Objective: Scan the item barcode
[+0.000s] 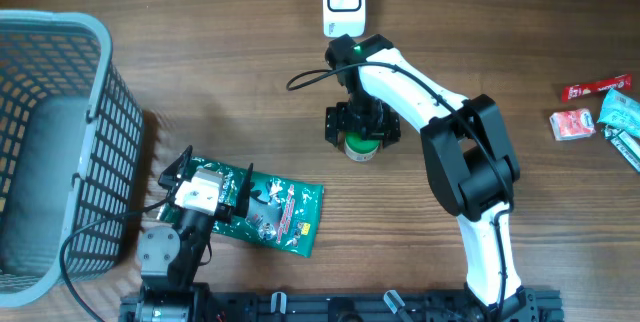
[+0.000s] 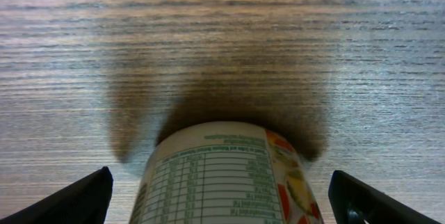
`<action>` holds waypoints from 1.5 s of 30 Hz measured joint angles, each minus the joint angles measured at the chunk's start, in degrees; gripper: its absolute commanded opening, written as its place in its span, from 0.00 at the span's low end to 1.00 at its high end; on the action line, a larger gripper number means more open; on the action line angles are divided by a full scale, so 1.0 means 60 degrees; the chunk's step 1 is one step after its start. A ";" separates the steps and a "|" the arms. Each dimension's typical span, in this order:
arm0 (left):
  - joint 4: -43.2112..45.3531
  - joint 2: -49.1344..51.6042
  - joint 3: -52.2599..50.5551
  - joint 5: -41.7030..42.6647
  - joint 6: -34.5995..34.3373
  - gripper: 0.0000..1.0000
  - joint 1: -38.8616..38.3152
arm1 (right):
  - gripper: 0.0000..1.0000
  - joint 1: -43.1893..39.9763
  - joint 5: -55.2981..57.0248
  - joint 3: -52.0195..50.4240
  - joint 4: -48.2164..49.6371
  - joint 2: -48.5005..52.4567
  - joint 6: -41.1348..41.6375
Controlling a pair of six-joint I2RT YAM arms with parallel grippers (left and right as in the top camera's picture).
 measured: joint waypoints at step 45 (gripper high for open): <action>0.0004 0.0000 0.0000 0.0000 0.0004 1.00 0.0000 | 1.00 -0.0623 -0.1042 0.2663 -0.1825 -0.5457 -0.4645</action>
